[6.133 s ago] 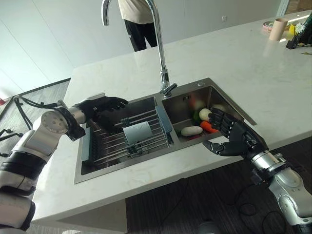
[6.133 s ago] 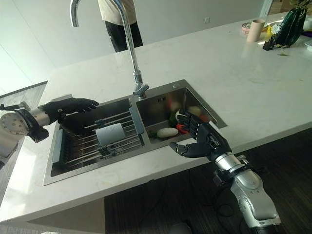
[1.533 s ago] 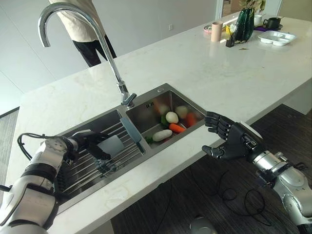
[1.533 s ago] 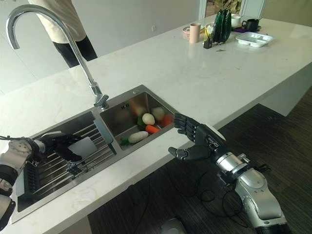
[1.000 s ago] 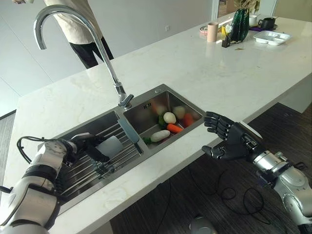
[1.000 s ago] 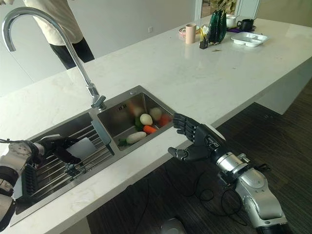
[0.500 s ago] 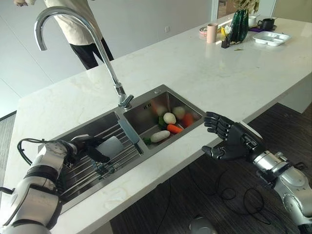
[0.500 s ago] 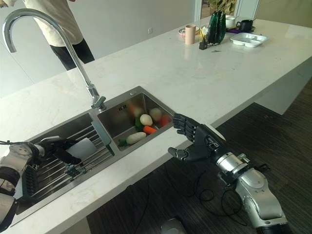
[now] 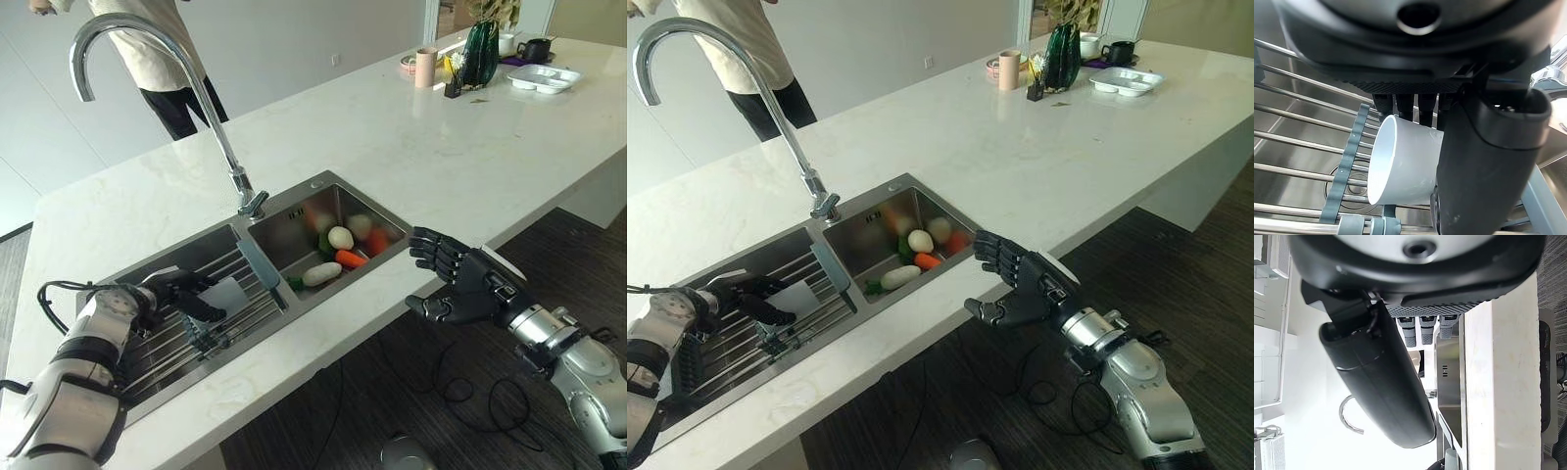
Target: Place the dishes in the dishwasher.
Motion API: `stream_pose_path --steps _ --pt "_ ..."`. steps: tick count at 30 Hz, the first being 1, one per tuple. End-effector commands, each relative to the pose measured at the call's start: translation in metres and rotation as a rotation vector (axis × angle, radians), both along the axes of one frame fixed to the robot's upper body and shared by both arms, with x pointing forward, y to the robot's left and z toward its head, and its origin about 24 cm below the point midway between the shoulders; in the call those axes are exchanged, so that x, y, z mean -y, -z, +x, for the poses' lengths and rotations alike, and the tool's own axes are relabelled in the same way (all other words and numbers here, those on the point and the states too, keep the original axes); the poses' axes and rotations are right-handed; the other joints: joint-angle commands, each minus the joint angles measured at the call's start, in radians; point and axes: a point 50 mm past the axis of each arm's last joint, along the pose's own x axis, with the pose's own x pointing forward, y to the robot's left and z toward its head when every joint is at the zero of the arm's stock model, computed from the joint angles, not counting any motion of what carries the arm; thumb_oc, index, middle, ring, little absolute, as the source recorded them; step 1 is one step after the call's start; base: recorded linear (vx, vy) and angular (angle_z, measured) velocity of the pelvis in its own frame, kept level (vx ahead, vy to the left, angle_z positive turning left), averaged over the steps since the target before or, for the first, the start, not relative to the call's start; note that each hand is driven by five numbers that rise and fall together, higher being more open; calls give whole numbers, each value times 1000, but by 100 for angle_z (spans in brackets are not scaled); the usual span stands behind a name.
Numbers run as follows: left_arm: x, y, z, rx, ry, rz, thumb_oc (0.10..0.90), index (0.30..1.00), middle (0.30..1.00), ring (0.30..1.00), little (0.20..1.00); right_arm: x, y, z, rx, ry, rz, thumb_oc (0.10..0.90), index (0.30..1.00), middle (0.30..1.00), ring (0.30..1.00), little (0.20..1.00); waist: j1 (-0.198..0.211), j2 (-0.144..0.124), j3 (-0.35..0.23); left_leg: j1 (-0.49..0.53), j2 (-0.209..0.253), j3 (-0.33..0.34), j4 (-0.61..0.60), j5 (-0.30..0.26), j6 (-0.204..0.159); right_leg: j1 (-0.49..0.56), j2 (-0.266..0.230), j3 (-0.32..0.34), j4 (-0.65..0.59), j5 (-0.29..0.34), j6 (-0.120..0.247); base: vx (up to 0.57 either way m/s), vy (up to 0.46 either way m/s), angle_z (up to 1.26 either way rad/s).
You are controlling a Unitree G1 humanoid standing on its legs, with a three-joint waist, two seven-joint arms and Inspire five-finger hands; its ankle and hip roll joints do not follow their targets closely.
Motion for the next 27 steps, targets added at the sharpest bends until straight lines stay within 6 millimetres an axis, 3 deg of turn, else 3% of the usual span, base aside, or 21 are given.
stream_pose_path --steps 1,10,13,20,27 --pt "-9 -24 6 127 -27 41 400 300 300 300 300 -8 -52 2 267 -68 55 800 900 900 900 900 7 -12 -62 -65 28 -96 112 -50 25 18 -7 -46 -1 -12 38 0 0 0" --pt "-17 -27 3 159 -64 127 400 300 300 300 300 -9 -51 3 261 -68 58 800 900 900 900 900 15 -15 -66 -67 27 -100 112 -49 26 19 -6 -48 -1 -13 38 0 0 0" --pt "-23 -36 3 208 -80 196 400 300 300 300 300 -8 -50 3 259 -60 62 800 900 900 900 900 21 -17 -68 -69 28 -103 112 -49 26 20 -7 -55 -1 -13 39 0 0 0" --pt "-36 -89 3 572 -216 255 400 300 300 300 300 -4 -48 0 262 -15 68 800 900 900 900 900 52 -23 -67 -79 23 -129 112 -50 26 18 -13 -70 -1 -15 40 -14 -17 0" --pt "-12 -127 -2 936 -211 95 400 300 300 300 300 0 -45 -2 269 29 76 800 900 900 900 900 95 -31 -67 -92 16 -166 112 -52 25 23 -26 -95 -1 -20 37 -29 -13 12"
